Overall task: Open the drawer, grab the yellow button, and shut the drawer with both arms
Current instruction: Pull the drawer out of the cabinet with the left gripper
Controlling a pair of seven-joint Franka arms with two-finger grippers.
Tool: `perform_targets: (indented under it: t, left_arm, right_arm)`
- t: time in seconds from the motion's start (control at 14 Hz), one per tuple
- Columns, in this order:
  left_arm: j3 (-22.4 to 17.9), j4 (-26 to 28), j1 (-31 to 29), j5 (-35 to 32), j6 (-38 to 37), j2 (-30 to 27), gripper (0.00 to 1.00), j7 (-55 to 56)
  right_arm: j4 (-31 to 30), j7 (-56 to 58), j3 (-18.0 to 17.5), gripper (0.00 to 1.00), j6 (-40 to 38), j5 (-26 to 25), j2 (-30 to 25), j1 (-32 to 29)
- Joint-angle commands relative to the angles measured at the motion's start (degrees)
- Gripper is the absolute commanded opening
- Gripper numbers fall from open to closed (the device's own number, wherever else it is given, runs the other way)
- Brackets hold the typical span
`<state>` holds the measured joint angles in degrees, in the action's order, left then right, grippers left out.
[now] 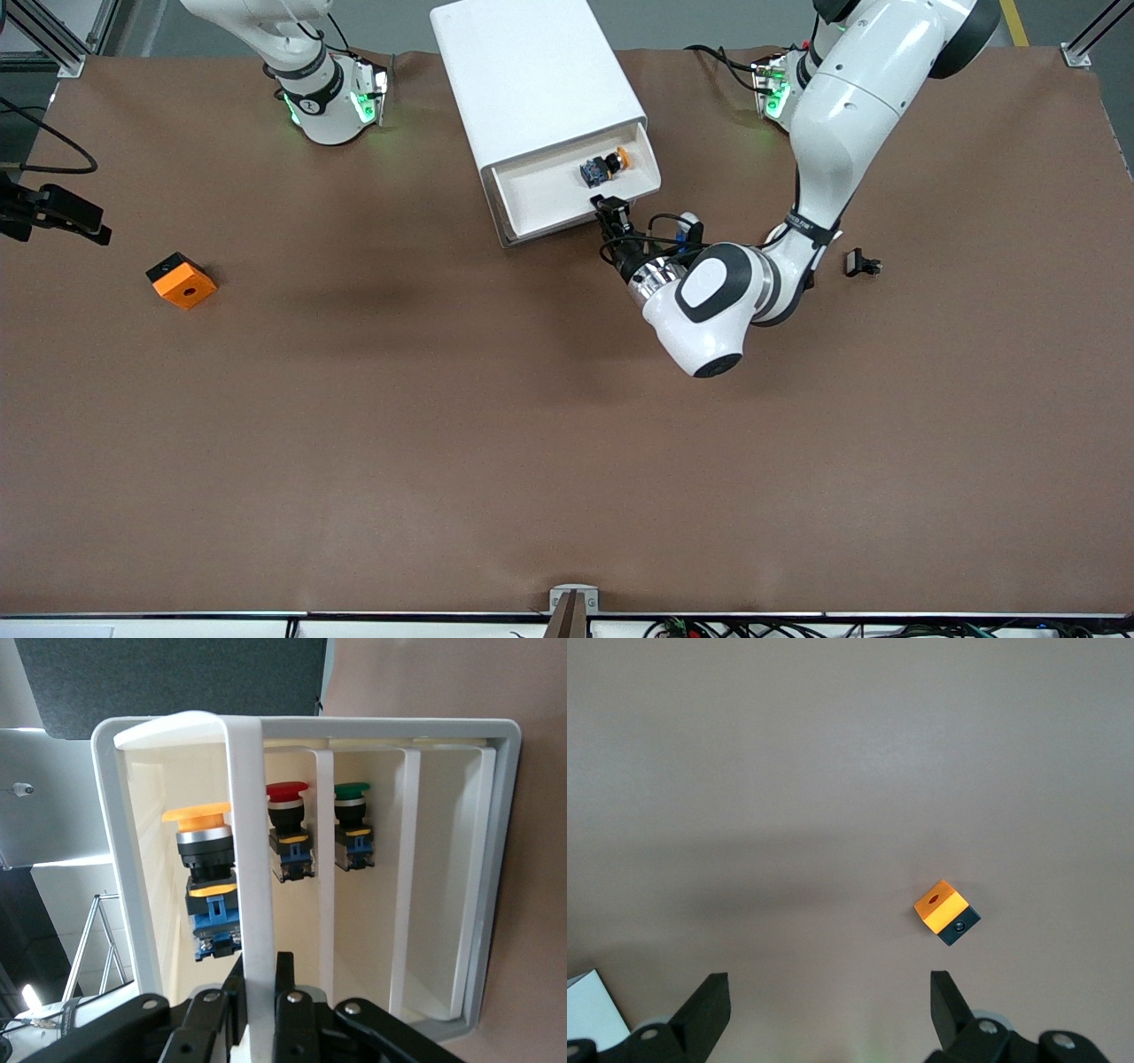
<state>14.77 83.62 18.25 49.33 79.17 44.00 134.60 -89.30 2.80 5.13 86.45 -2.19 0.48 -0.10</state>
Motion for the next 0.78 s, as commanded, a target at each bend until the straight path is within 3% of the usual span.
perform_targets:
  t: [0.0, 0.14, 0.21, 0.28, 0.36, 0.71]
  left_arm:
    - [-0.27, -3.45, -1.99, -0.46, -0.86, 0.56, 0.03, -1.09]
    - [-0.27, -4.25, -2.61, -0.38, -0.86, 0.56, 0.04, -1.18]
    - [-0.27, -4.42, -2.87, -0.38, -0.86, 0.65, 0.22, -1.18]
    - [-0.27, -4.51, -2.87, -1.07, -0.95, 0.47, 0.76, -1.18]
    - [-0.18, -4.69, -2.87, -2.12, -0.95, 0.04, 1.0, -1.18]
    - [-0.18, -10.21, -4.53, -4.41, -4.63, -0.06, 1.0, -2.31]
  right_arm:
    - [1.32, 0.01, -0.03, 1.0, -1.2, -0.71, 0.75, -0.16]
    - [1.49, 0.1, -0.03, 1.0, -0.85, -0.53, 3.46, -0.42]
    - [1.41, 0.1, -0.03, 1.0, -0.67, -0.7, 3.57, -0.25]
    - [1.41, 0.01, -0.03, 1.0, -0.84, -0.97, 4.7, -0.07]
    - [1.41, 0.01, -0.03, 1.0, -0.76, -1.06, 5.84, 0.02]
    - [1.41, -1.03, 0.06, 1.0, 1.0, -0.88, 6.47, -0.78]
